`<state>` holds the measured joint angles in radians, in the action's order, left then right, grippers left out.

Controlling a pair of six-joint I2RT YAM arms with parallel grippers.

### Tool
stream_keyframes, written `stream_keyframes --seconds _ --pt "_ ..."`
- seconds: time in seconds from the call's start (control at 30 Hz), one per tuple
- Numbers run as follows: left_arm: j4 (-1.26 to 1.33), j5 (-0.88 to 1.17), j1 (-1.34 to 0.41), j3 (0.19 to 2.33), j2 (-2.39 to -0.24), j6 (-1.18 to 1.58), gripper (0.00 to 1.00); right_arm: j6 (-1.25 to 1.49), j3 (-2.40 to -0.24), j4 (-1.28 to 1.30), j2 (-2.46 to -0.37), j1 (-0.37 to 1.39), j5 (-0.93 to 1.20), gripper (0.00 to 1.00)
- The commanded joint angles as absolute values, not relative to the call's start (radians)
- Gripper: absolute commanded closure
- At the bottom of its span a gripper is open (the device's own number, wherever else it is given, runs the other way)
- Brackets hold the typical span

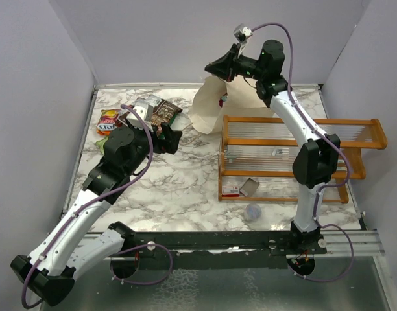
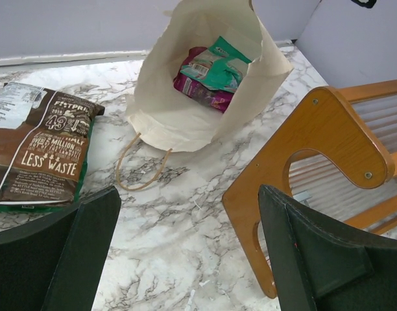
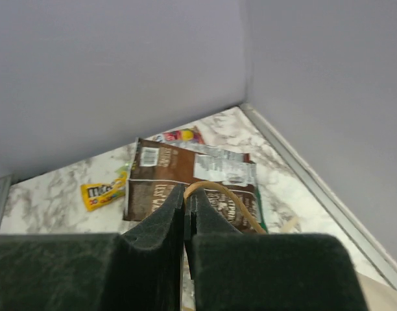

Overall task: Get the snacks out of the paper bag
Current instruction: Adjust the paper bag at the center of the board.

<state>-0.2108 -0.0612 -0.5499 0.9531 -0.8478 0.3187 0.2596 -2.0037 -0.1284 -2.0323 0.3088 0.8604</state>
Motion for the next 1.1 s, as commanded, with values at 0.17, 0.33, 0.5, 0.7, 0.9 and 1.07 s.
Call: stream_keyframes --seconds 0.17,0.33,0.5,0.7,0.9,1.07 --pt "-0.199 -0.075 -0.552 0.923 -0.824 0.311 0.08 0.359 -1.74 -0.264 -1.832 0.31 1.14 0.99" --pt "-0.158 -0.051 -0.552 0.904 -0.847 0.314 0.08 0.43 -1.59 -0.32 -1.725 0.311 1.184 0.99" --pt "-0.125 -0.011 -0.553 0.894 -0.898 0.322 0.08 0.447 -1.536 -0.291 -1.689 0.313 1.214 0.99" --pt "-0.117 0.02 -0.552 0.868 -0.953 0.343 0.12 0.527 -1.504 -0.357 -1.692 0.342 1.249 0.99" --pt "0.002 0.074 -0.555 0.763 -0.972 0.448 0.23 0.617 -1.528 -0.451 -1.729 0.378 1.249 0.99" --pt "0.112 0.054 -0.605 0.704 -1.044 0.562 0.36 0.636 -1.537 -0.466 -1.735 0.383 1.254 0.99"
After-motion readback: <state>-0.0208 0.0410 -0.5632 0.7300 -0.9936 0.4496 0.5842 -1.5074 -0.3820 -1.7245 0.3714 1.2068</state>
